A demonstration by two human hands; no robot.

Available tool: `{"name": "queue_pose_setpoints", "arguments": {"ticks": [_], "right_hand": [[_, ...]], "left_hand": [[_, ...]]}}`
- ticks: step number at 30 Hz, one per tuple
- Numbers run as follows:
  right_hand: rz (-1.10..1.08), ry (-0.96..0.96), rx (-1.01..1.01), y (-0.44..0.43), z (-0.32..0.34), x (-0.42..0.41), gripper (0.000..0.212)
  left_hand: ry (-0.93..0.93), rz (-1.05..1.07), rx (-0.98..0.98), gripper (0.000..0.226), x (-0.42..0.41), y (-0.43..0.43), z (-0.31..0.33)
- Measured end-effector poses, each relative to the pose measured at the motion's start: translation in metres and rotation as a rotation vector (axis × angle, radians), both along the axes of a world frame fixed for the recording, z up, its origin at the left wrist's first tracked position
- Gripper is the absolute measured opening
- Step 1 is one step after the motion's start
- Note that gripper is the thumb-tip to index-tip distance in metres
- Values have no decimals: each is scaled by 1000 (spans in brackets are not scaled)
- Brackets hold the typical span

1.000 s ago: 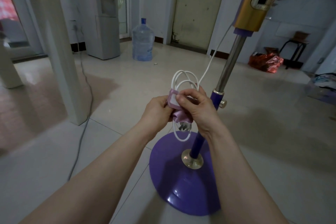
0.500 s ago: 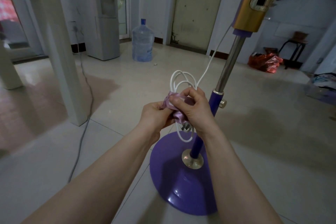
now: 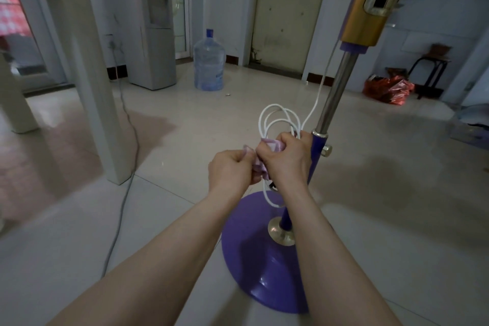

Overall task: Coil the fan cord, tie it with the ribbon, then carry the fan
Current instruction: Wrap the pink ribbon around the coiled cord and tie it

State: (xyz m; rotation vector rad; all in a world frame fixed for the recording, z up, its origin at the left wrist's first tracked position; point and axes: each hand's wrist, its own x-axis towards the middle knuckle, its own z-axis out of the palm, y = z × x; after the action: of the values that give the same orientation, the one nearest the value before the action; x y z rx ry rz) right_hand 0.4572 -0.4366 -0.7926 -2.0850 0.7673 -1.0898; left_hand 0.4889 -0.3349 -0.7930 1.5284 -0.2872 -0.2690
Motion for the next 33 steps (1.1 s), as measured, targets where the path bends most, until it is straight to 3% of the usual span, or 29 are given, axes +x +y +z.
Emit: {"name": "queue_pose_setpoints", "arguments": {"ticks": [5,8,15,21,27,31,33], "right_hand": [[-13,30,-4,-3,-5,0,24],[7,25,9,-4,-2,1,22],[99,0,-26,4,0,-3,24],[126,9,-51,7,-5,-4,32],[206,-22,40,-5,-7,-7,32],[371,-40,241,-11,1,-9,20],[466,-76,382,-14,6,-9,21]], "left_hand": [[240,79,-143,30,6,5,8],[291,141,-190,24,9,8,15],[-7,141,5,9,20,17,21],[-290,112,169,32,1,6,21],[-141,64,78,46,1,-1,20],[-78,1,18,16,4,2,14],[-36,2,60,28,5,2,10]]}}
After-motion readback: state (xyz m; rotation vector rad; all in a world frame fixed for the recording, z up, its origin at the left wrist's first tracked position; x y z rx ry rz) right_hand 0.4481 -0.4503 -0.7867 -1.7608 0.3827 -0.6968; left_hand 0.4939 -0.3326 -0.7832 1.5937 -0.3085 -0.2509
